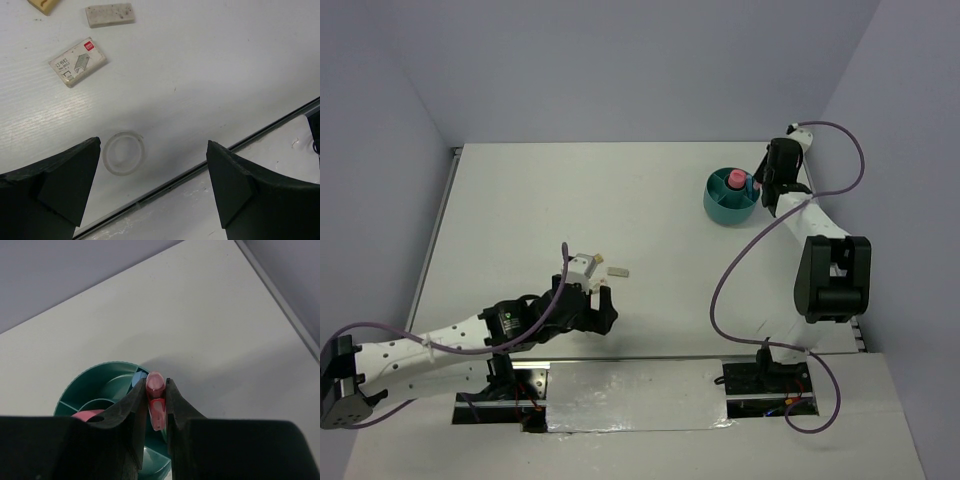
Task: Sort the stationery into containers
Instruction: Place the stationery in the storage box.
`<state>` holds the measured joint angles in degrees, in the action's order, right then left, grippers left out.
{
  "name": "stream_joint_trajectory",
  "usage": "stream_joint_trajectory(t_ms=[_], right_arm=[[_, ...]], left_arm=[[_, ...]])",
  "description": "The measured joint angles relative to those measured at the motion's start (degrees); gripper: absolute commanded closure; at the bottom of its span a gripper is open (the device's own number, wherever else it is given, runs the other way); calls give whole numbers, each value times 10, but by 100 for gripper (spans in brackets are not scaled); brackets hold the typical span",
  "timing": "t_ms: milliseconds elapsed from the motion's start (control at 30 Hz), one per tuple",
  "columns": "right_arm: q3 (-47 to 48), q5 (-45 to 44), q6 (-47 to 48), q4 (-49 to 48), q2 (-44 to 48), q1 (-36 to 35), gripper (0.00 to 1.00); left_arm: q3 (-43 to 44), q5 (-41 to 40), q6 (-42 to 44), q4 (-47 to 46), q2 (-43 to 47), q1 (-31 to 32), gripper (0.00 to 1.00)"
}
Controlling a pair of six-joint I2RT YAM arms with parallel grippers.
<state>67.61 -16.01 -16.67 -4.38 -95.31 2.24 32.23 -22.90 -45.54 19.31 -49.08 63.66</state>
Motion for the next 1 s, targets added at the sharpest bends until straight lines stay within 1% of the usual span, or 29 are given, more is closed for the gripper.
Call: stream_joint_trajectory(t_ms=[67,167,200,233,267,300,367,400,433,600,733,800,867,1000], right_arm=[[0,7,-3,1,-7,0,84],[0,19,-10,2,-18,0,73],[0,21,-13,2,-22,0,62],[0,25,-15,2,-26,0,58],[0,29,-18,5,-30,0,51],[0,34,-19,8,-32,0,48],[0,40,-21,13,-35,0,45],[0,42,-23,16,-35,0,34],[0,43,-26,17,-34,0,31],[0,47,-31,29,-22,0,30],[-5,54,-43,39,29,0,30],[-14,62,-54,44,74,0,29],[-34,75,-69,42,135,0,24],[-109,106,-99,36,267,-5,24]], left_arm=[[0,-5,-2,7,13,0,1],[0,-14,-12,21,26,0,1],[0,-16,-14,26,28,0,1],[0,-19,-17,34,31,0,1],[0,-21,-19,41,33,0,1],[0,-22,-24,48,36,0,1],[0,-25,-28,60,45,0,1],[0,-27,-29,65,51,0,1],[0,-29,-30,71,57,0,1],[0,-47,-47,91,69,0,1],[0,-71,-72,110,49,-3,1],[0,-72,-75,110,26,-16,1],[0,-67,-73,103,-3,-38,1],[10,-51,-56,85,-64,-90,1]])
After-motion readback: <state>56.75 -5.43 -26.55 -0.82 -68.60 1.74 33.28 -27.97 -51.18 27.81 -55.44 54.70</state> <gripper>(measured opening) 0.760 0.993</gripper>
